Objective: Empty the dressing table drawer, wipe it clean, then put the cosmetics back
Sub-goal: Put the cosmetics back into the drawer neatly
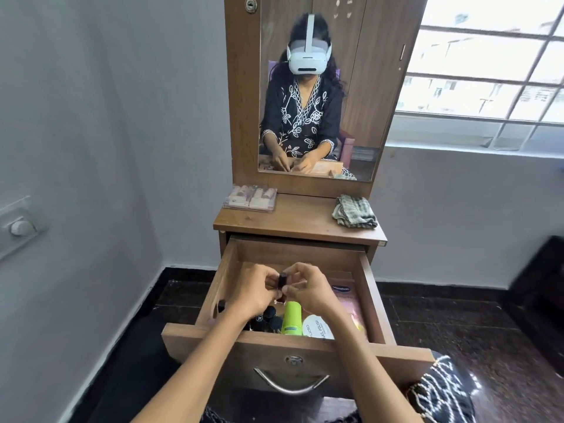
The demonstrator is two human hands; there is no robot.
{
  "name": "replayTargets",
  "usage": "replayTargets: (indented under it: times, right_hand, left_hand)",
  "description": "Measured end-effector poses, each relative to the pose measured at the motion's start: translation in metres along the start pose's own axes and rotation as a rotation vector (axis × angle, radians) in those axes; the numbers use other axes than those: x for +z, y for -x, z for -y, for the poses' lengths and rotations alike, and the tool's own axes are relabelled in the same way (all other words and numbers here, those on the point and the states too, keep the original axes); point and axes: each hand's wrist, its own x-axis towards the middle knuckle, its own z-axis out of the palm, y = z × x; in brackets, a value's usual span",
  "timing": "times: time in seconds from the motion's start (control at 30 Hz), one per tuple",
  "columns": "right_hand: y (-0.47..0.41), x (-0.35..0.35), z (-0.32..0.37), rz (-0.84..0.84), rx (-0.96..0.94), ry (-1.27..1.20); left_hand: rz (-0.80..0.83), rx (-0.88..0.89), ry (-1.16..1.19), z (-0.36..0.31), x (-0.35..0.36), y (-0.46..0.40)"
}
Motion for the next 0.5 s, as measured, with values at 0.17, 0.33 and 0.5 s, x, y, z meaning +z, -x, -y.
replayTargets:
  times: [0.17, 0.33, 0.5]
  right_hand:
    - [0.0045, 0.0003, -0.0032, 0.044, 0.024, 0.088]
    - [0.0059, -0.0002, -0.0031, 0.127, 0.052, 0.128]
    - [0.0063, -0.0008, -0.0006, 0.159, 0.076, 0.154]
  left_hand:
    - [0.016, 0.017, -0.117, 0.0036, 0.0067, 0.0048]
    - [0.050, 0.008, -0.172, 0.0047, 0.0098, 0.0069]
    - [0.055, -0.004, -0.207, 0.0060, 0.0116, 0.0057]
